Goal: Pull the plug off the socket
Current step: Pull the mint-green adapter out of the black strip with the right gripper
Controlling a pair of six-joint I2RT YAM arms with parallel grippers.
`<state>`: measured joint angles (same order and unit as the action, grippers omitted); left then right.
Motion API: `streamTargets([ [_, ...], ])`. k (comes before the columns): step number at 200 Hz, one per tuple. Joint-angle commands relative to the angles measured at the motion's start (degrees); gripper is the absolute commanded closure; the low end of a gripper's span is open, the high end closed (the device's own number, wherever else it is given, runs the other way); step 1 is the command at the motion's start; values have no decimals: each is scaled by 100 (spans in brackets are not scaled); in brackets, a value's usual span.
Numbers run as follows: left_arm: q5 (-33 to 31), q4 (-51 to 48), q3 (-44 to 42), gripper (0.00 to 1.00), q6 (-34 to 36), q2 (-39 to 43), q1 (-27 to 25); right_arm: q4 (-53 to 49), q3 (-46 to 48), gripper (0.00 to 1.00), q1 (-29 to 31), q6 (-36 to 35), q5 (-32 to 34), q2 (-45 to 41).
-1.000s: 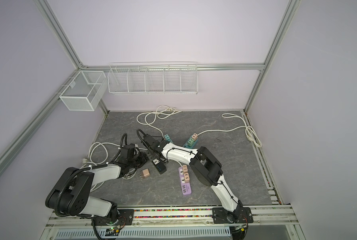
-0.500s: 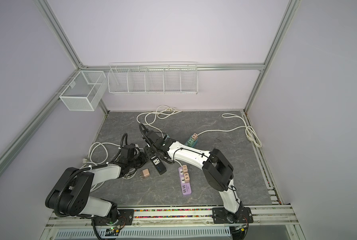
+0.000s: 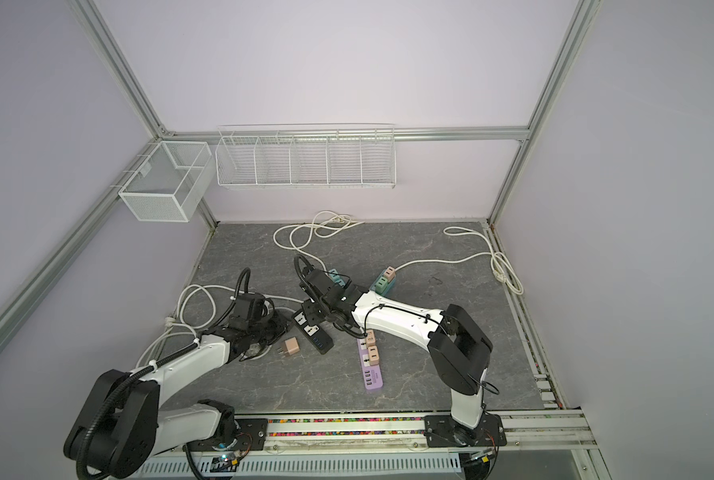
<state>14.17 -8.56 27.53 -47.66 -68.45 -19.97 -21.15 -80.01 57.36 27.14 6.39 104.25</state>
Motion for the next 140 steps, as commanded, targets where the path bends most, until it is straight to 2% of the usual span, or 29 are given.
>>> streamTargets([
  [1, -234, -667, 43, 72, 102, 498, -42, 192, 282, 79, 22, 485, -140, -309],
  [66, -463, -1402, -50, 68, 211, 1733, -128, 716, 882, 79, 372, 1041, -280, -405],
  [88, -382, -1606, -20, 65, 464, 2015, -137, 901, 1030, 79, 535, 1249, -252, -388],
  [140, -421, -1783, -138, 59, 442, 2462, -134, 1427, 1295, 79, 820, 1678, -327, -185],
])
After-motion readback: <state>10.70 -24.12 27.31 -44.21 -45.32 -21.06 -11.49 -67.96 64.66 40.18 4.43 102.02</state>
